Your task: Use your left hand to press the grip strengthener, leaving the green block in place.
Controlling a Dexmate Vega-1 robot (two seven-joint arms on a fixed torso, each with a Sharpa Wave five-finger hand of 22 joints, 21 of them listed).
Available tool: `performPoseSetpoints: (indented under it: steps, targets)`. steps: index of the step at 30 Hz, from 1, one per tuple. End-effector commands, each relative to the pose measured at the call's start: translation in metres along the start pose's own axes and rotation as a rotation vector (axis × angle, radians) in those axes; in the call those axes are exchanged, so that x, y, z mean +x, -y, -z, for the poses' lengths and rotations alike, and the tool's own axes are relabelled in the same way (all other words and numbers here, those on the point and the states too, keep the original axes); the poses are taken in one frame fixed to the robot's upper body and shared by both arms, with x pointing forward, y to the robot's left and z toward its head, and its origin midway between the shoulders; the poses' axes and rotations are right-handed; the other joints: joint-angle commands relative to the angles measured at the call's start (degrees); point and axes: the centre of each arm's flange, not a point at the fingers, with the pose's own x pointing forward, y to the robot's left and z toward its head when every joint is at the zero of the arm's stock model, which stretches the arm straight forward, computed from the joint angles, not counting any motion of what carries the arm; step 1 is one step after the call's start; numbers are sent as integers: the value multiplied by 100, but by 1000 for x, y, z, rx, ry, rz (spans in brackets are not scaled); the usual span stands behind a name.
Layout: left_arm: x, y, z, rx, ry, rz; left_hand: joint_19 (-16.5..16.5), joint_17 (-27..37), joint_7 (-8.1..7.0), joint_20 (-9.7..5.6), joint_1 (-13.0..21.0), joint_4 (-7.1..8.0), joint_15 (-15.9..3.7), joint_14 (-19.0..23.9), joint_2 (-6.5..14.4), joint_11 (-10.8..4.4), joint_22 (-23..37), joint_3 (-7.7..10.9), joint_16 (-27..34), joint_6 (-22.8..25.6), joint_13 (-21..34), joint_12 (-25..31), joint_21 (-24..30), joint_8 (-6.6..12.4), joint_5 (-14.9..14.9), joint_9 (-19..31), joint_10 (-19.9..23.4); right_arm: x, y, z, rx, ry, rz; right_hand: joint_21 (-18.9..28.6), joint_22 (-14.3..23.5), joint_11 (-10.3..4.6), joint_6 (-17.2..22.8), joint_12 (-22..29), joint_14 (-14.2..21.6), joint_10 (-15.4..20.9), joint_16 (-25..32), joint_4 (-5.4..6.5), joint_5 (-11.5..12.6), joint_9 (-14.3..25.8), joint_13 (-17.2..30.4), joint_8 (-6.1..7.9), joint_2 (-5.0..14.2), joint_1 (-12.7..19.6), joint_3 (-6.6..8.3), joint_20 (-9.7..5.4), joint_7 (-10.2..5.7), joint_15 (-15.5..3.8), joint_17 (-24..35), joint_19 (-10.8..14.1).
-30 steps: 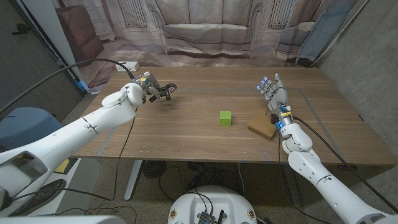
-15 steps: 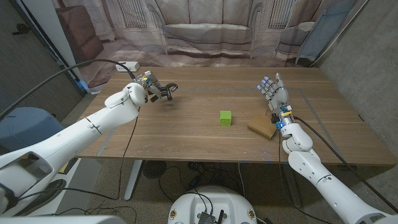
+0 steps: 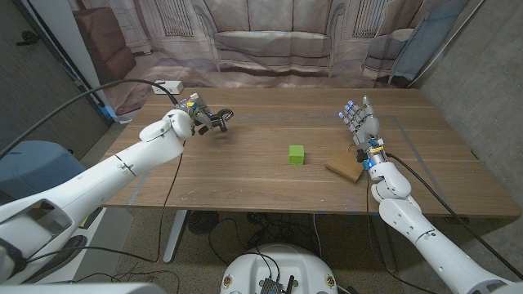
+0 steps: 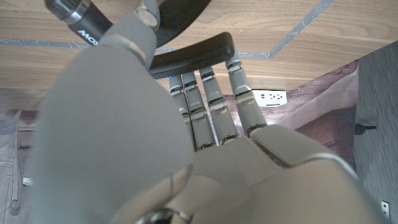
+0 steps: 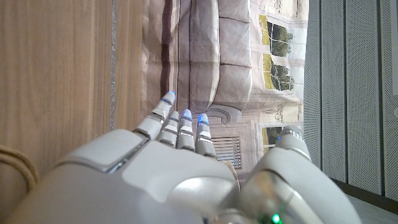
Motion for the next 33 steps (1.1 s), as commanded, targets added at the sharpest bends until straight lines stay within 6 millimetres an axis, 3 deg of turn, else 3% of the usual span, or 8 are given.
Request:
performPoseSetpoints:
  steps: [1, 4, 10, 12, 13, 17, 23, 33]
  targets:
    - [0, 1, -1, 6, 2, -2, 1596, 44, -152, -1591, 1547, -4, -1289, 1062, 1445, -416, 19, -32, 32, 986, 90, 44, 54, 39, 46, 140, 476, -2, 2, -1, 3, 0, 8, -8, 13, -13, 25, -1, 32, 43, -3, -1, -1, 26, 23, -9, 48, 26, -23, 4, 8, 14, 9, 39]
    - [1, 2, -1, 11, -6, 12, 1322, 47, -224, -1565, 1526, 43, -1316, 846, 1504, -407, 23, -53, -72, 746, 172, -37, 60, -25, 72, 219, 329, -2, 2, -1, -2, -1, 4, -8, 13, -13, 26, 0, 33, 46, -3, -1, -1, 26, 23, -8, 49, 26, -24, 5, 7, 9, 10, 39]
    - [3, 4, -1, 27, -15, 38, 931, 10, -212, -1443, 1496, 48, -1186, 508, 1612, -362, 1, 1, -265, 352, 237, -247, 67, -126, 132, 369, -28, -3, 3, -1, -1, -2, 7, -9, 13, -15, 26, -3, 43, 40, 1, -2, 0, 26, 23, -8, 52, 29, -24, 6, 12, 25, 9, 39]
    - [4, 5, 0, 27, -14, 53, 925, 10, -206, -1405, 1419, 96, -1173, 496, 1631, -358, -4, -15, -274, 281, 240, -278, 92, -152, 134, 391, -69, -3, 3, -1, 1, -2, 10, -9, 13, -19, 25, -1, 39, 44, -1, -3, -1, 26, 23, -9, 50, 29, -25, 7, 16, 24, 9, 39]
    - [5, 5, 0, 32, -10, 64, 915, 10, -176, -1385, 1222, 190, -1153, 471, 1623, -340, -7, -93, -285, 233, 247, -316, 125, -174, 119, 416, -124, -3, 3, -1, 0, 0, 9, -9, 13, -18, 25, -2, 41, 42, -1, -3, -1, 26, 23, -9, 50, 29, -26, 7, 17, 26, 9, 39]
    - [8, 6, -1, 55, -20, 99, 694, -29, -91, -1272, 896, 262, -983, 219, 1634, -244, -16, -191, -414, -89, 207, -504, 145, -363, 118, 426, -407, -3, 3, -1, 4, -1, 10, -9, 13, -20, 26, -1, 39, 44, -2, -3, -1, 26, 23, -9, 50, 30, -27, 7, 17, 21, 9, 40]
    - [9, 7, -1, 63, -21, 108, 518, -95, -35, -1172, 698, 294, -897, 86, 1629, -151, -31, -209, -516, -302, 181, -603, 125, -494, 120, 414, -545, -4, 3, 0, 8, -2, 16, -10, 13, -11, 26, -2, 40, 44, -2, -1, 0, 26, 23, -9, 56, 27, -28, 7, 16, 14, 11, 40]
    - [8, 5, 2, 75, -23, 108, 337, -143, 19, -1144, 594, 252, -825, -95, 1639, -104, -41, -176, -617, -476, 151, -699, 105, -616, 134, 395, -667, -4, 2, -1, -2, -1, 4, -10, 13, -22, 27, -3, 39, 43, -4, -3, 0, 26, 23, -9, 58, 31, -30, 11, 15, 13, 10, 41]
